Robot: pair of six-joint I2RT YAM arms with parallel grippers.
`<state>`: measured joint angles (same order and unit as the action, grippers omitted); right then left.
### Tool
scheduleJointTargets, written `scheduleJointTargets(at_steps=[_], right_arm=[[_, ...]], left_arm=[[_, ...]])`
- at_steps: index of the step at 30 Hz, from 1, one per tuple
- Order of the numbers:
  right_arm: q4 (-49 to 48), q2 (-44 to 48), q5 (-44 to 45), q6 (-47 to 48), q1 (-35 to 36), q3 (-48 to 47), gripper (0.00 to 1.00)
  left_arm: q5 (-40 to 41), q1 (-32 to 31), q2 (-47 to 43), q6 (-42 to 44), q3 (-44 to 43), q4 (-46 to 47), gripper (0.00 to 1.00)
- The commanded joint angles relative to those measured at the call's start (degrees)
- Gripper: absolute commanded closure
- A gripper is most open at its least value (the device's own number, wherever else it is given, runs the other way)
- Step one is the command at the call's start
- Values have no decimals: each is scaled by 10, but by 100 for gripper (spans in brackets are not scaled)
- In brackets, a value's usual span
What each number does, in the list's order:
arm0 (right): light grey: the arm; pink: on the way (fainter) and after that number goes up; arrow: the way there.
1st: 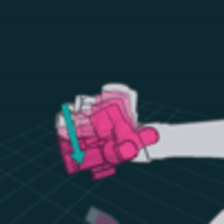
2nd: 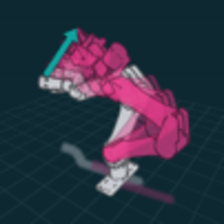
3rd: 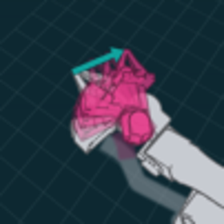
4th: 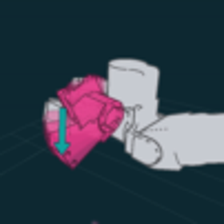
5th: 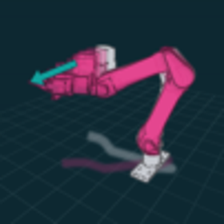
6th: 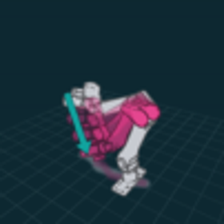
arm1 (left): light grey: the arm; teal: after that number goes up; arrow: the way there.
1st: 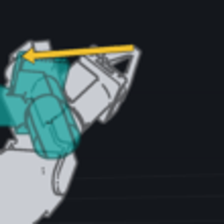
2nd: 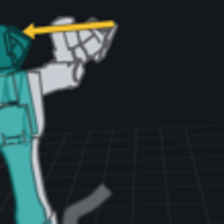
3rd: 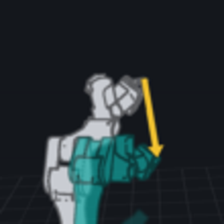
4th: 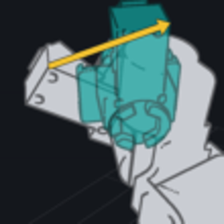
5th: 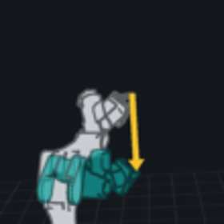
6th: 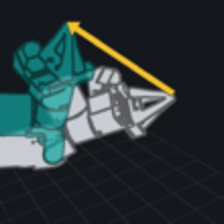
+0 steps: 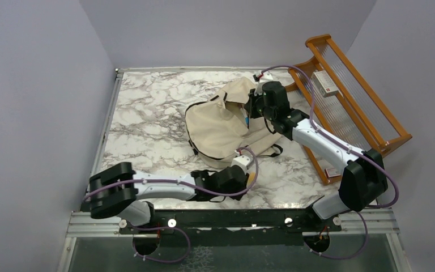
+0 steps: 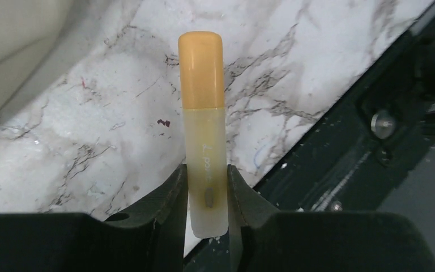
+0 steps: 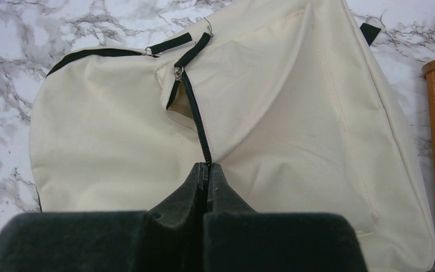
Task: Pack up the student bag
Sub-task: Pick up the stationery from the center of the board, then place the stationery in the student bag.
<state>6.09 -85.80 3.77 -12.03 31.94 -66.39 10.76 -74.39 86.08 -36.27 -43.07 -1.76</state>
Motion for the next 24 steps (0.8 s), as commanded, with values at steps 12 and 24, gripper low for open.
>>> scheduleJointTargets(at_steps=[12,24], right_arm=[[-17,27,-15,-16,5,1,100],[-9,35,-34,-26,5,8,99]], left_arm=[[-87,194,-176,-51,17,60,79],[-144,328,-52,-78,-92,46,79]])
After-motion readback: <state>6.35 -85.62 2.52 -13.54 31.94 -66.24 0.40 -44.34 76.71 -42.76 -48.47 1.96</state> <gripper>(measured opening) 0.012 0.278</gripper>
